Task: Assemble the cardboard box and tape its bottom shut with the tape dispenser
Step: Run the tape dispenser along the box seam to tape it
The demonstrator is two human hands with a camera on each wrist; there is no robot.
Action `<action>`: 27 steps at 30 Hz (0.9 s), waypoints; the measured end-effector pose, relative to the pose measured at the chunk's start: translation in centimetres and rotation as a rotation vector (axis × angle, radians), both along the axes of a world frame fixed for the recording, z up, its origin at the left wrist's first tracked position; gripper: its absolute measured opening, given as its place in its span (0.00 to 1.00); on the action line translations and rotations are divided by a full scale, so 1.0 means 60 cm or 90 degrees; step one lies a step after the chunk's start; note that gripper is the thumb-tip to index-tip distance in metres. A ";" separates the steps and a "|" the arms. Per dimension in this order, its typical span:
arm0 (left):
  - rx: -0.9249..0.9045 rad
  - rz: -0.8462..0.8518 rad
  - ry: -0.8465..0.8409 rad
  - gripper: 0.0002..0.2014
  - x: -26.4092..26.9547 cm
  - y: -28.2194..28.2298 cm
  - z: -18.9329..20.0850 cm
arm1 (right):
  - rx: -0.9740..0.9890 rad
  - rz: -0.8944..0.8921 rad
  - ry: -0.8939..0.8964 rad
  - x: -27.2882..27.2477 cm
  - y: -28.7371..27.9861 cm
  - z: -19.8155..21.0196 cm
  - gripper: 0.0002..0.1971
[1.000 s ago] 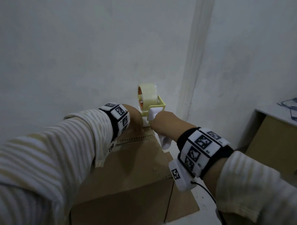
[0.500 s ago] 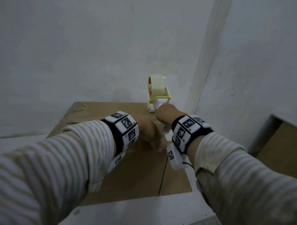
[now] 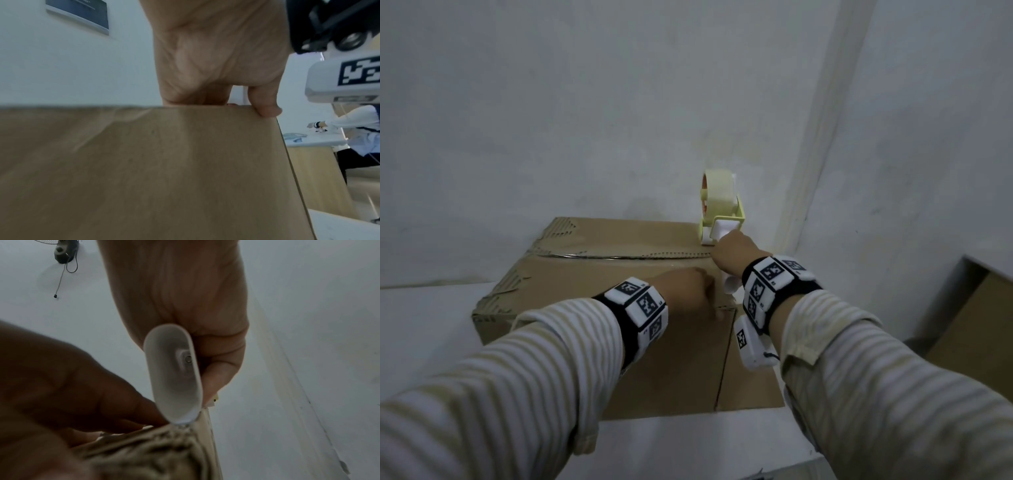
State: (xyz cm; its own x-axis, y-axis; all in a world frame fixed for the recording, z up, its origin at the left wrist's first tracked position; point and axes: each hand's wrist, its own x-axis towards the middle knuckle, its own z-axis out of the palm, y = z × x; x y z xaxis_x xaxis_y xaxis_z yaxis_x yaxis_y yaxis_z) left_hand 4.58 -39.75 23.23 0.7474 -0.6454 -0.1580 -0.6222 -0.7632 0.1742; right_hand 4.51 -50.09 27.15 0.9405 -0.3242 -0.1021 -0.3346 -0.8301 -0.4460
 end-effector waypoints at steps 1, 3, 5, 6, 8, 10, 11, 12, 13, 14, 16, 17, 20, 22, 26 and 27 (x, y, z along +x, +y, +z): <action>0.002 0.003 -0.009 0.23 0.001 0.000 -0.003 | 0.019 -0.010 -0.015 -0.004 -0.002 -0.001 0.10; -0.002 0.010 -0.018 0.23 0.006 -0.002 -0.012 | 0.032 -0.024 -0.018 -0.015 -0.004 -0.001 0.14; -0.021 0.019 -0.034 0.22 0.009 -0.007 -0.020 | 0.035 -0.015 -0.014 -0.026 -0.008 -0.002 0.13; -0.032 0.024 -0.046 0.22 0.009 -0.010 -0.022 | 0.038 -0.015 -0.012 -0.032 -0.009 -0.003 0.11; -0.047 0.035 -0.074 0.22 0.011 -0.012 -0.027 | 0.055 -0.020 -0.019 -0.041 -0.012 -0.007 0.11; -0.068 0.038 -0.105 0.21 0.011 -0.013 -0.032 | 0.072 -0.032 -0.024 -0.051 -0.015 -0.016 0.15; -0.080 0.041 -0.120 0.21 0.011 -0.013 -0.036 | 0.078 -0.036 -0.025 -0.057 -0.017 -0.020 0.16; -0.089 0.042 -0.135 0.21 0.009 -0.014 -0.037 | 0.080 -0.039 -0.025 -0.064 -0.017 -0.024 0.16; -0.085 0.048 -0.145 0.21 0.007 -0.016 -0.036 | 0.079 -0.044 -0.025 -0.069 -0.017 -0.027 0.16; -0.075 0.055 -0.154 0.21 0.007 -0.019 -0.034 | 0.079 -0.049 -0.026 -0.078 -0.017 -0.027 0.16; -0.053 0.077 -0.161 0.22 0.008 -0.024 -0.031 | 0.085 -0.053 -0.036 -0.094 -0.017 -0.028 0.17; -0.049 0.088 -0.164 0.24 0.008 -0.025 -0.032 | 0.079 -0.050 -0.044 -0.101 -0.018 -0.030 0.18; -0.042 0.146 -0.221 0.28 0.003 -0.021 -0.045 | 0.066 -0.056 -0.050 -0.126 -0.018 -0.033 0.19; -0.053 0.208 -0.251 0.28 -0.007 -0.021 -0.054 | 0.067 -0.065 -0.055 -0.142 -0.016 -0.039 0.20; -0.060 0.226 -0.249 0.29 -0.023 -0.026 -0.060 | 0.087 -0.075 -0.060 -0.175 -0.014 -0.047 0.19; -0.050 0.200 -0.257 0.28 -0.025 -0.025 -0.062 | 0.088 -0.077 -0.061 -0.182 -0.015 -0.048 0.19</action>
State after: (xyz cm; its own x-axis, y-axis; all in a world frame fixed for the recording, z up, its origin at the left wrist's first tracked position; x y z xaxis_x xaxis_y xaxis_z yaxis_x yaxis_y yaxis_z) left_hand 3.07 -41.25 19.49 0.8988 -0.3778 0.2222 -0.3940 -0.9186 0.0320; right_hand -6.44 -50.96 24.24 0.9030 -0.4246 -0.0659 -0.3790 -0.7148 -0.5877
